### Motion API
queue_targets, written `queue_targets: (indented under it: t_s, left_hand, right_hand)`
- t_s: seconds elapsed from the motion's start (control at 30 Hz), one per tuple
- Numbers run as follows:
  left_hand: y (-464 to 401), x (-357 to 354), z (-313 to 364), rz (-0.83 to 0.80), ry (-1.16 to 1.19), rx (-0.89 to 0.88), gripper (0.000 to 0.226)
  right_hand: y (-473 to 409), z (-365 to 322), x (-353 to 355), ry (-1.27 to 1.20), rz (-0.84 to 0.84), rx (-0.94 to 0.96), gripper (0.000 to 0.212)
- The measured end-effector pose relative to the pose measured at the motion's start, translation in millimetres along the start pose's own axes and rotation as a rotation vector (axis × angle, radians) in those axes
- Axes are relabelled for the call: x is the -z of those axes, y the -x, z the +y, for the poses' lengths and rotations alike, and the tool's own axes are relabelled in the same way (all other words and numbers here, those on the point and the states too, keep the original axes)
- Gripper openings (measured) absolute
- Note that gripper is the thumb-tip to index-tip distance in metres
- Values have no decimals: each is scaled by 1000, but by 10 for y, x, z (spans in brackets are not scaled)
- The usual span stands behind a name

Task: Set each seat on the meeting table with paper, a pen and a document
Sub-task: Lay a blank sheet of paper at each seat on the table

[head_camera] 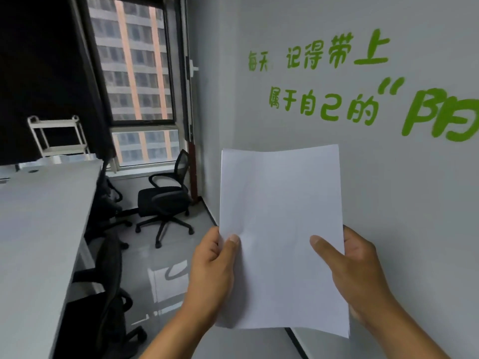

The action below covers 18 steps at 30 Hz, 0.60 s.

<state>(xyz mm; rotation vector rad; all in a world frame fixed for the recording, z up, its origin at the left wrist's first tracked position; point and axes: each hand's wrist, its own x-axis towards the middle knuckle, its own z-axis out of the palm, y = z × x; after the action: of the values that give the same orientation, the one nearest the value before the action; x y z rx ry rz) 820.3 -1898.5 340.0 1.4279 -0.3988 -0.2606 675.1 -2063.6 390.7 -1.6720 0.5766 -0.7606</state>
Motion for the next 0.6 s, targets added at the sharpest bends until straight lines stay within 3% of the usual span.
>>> queue_targets:
  t_s: [0.33,0.6]
  left_hand:
    - [-1108,373,-524,507,-33,45,17]
    - [-1250,1246,-577,944,-52,97,18]
  right_hand:
    - [-2014,603,-1318,2,-497,-1,6]
    - [-2381,550,-2962,-42,-925,66,13]
